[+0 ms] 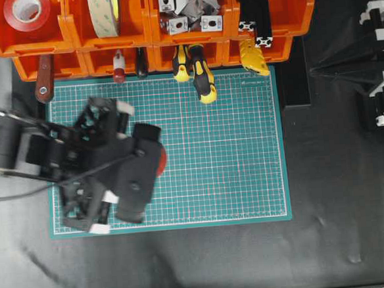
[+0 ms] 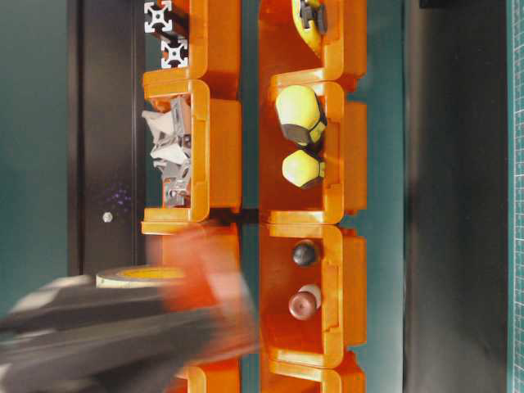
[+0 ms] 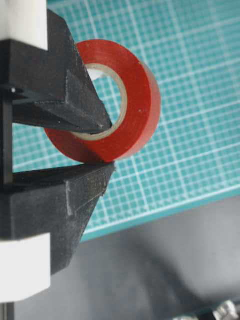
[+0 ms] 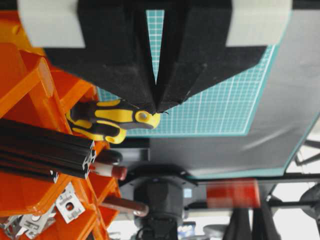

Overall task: Pick vinyl tape from container rack with left arm.
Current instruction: 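Lift the red tape out of the bin and carry it over the mat, then lower the red tape onto the mat center and open the left gripper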

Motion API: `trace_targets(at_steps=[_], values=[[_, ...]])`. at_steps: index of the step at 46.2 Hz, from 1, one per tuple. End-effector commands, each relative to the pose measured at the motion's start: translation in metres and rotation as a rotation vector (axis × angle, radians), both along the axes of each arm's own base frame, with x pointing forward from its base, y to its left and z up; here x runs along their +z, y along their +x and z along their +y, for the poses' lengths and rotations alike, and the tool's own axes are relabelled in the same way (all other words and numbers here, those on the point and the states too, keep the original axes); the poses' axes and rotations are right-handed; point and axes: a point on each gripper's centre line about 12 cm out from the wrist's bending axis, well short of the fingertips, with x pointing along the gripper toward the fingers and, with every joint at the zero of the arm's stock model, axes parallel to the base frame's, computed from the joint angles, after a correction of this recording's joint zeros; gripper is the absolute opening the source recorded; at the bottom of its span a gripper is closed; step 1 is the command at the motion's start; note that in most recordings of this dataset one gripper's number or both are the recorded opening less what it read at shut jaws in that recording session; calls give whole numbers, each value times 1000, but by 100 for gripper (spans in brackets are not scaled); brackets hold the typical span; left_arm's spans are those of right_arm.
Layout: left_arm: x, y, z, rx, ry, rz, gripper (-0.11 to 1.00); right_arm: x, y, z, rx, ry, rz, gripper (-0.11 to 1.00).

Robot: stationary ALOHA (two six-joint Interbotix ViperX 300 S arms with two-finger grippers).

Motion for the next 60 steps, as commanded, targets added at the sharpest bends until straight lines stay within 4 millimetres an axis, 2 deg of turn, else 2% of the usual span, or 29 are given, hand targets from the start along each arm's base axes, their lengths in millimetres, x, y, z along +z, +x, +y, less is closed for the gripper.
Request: trace_targets(at_steps=[1,6,15,19,46,48,56,60], values=[[-23,4,1,2,-4,-7,17,14,2,0,1,3,-32,1],[-62,12,1,7,12,60,17,14,2,0,1,3,-31,1],[-97,27,4,10,27,108,17,14,2,0,1,3,-31,1],[-103,31,7,21,27,113,17,14,2,0,1,3,-31,1],[-101,34,12,43,16,102,19,14,2,1,3,3,-31,1],[-102,34,12,43,18,105,26,14,2,1,3,3,-31,1],[-101,30,13,43,20,112,78,14,2,1,6,3,-31,1],[-94,27,13,45,16,99,90,14,2,1,6,3,-29,1]])
